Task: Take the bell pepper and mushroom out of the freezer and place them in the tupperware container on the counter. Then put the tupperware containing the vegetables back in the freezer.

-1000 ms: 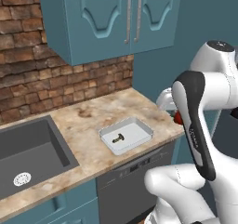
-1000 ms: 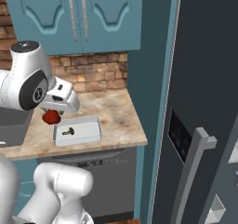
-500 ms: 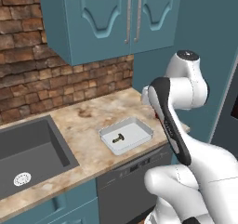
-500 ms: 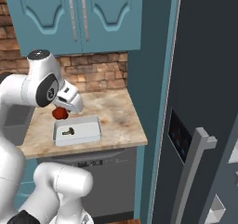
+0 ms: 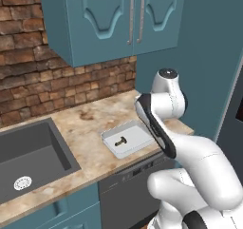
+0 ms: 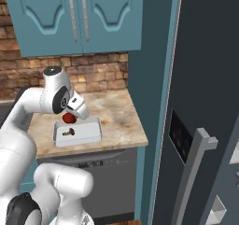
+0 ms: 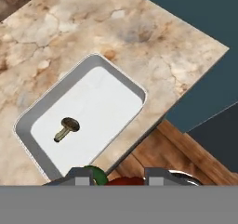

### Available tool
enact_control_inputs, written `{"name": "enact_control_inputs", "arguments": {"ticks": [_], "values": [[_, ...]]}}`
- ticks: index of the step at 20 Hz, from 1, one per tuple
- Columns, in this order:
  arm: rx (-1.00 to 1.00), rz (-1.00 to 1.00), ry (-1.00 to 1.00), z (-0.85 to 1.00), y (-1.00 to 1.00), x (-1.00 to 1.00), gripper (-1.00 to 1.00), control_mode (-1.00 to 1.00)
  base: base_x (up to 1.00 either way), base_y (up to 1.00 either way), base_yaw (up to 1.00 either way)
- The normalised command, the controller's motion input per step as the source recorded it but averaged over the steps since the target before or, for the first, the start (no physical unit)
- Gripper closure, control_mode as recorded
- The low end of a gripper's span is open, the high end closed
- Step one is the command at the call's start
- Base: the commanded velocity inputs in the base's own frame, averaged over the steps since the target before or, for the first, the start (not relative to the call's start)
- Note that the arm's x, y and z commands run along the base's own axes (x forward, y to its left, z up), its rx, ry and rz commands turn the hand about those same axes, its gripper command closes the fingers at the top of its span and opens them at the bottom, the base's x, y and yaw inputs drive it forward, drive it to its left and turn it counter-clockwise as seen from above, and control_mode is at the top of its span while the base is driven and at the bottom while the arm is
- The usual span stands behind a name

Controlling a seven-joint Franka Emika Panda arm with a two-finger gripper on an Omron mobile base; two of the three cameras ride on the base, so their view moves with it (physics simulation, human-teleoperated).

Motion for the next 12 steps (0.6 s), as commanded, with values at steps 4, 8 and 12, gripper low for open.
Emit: {"name": "enact_control_inputs", "arguments": {"ticks": [4, 8, 12], "values": [[0.05, -0.10, 0.03, -0.60, 0.13, 0.65, 1.00, -1.00, 0.00, 0.00, 0.00], [0.08, -0.09, 0.04, -0.56, 0.08, 0.67, 1.00, -1.00, 0.00, 0.00, 0.00], [0.08, -0.07, 0.01, -0.47, 0.14, 0.42, 1.00, -1.00, 0.00, 0.00, 0.00]]}}
